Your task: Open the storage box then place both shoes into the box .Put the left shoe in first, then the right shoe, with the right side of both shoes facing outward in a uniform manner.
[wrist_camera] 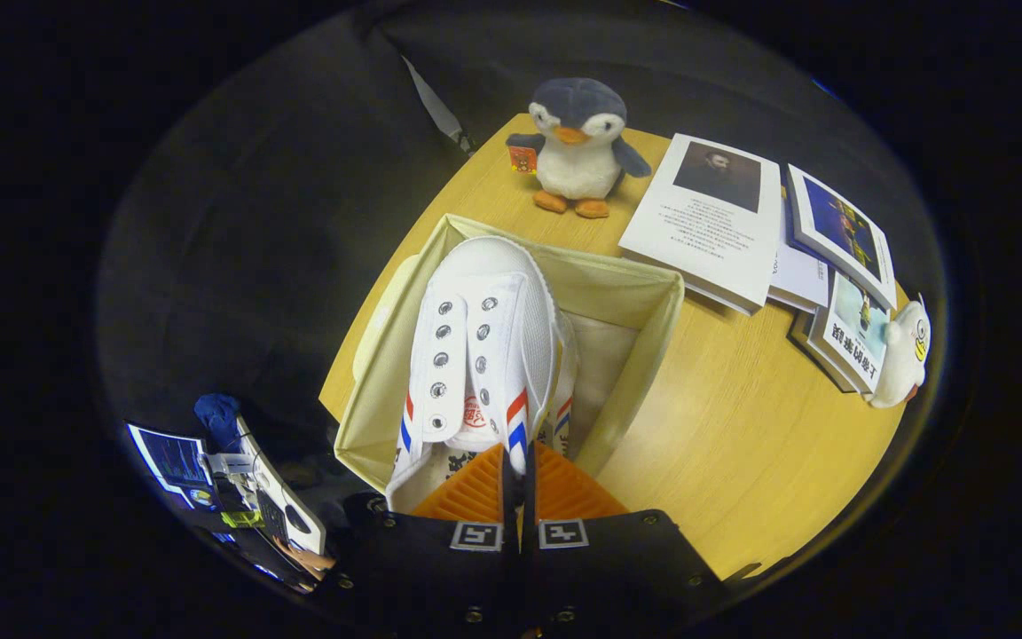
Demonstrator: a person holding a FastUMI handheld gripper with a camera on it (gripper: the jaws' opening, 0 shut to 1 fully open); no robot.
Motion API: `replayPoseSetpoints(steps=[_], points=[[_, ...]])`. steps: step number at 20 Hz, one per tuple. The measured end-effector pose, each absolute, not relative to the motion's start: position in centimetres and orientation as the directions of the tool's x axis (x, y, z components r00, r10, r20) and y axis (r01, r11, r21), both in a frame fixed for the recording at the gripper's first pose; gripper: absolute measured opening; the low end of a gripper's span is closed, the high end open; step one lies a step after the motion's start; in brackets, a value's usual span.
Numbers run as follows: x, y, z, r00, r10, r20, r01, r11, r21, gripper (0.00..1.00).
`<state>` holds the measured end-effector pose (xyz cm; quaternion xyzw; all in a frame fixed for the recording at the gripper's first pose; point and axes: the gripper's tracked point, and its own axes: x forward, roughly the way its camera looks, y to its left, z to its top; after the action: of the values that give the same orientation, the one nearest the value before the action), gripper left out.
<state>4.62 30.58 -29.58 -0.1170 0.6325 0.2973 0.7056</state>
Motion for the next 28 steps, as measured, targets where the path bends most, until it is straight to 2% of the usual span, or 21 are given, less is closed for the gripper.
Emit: replayPoseSetpoints(steps=[2, 3, 4, 5, 6, 8, 14, 19, 24, 28], points=[[4.4, 31.3, -29.7, 0.011, 0.287, -0.958, -0.571, 0.788, 0.229, 0.01], [4.2, 32.2, -29.3, 0.003, 0.329, -0.944, -0.562, 0.781, 0.271, 0.04], [4.4, 33.1, -28.6, 0.005, 0.371, -0.929, -0.549, 0.777, 0.308, 0.21], [4.8, 33.6, -27.9, 0.014, 0.403, -0.915, -0.545, 0.77, 0.331, 0.28], [5.1, 33.3, -27.5, 0.036, 0.403, -0.914, -0.552, 0.771, 0.318, 0.58], [6.3, 32.2, -26.8, 0.092, 0.393, -0.915, -0.577, 0.77, 0.272, 0.92], [7.6, 28.2, -23.1, 0.226, 0.432, -0.873, -0.562, 0.79, 0.245, 0.91], [9.4, 23.1, -18.1, 0.46, 0.436, -0.774, -0.512, 0.842, 0.17, 0.91], [10.0, 18.1, -10.2, 0.72, 0.456, -0.523, -0.463, 0.877, 0.126, 0.91], [10.1, 12.9, -3.4, 0.894, 0.358, -0.269, -0.364, 0.931, 0.027, 0.92]])
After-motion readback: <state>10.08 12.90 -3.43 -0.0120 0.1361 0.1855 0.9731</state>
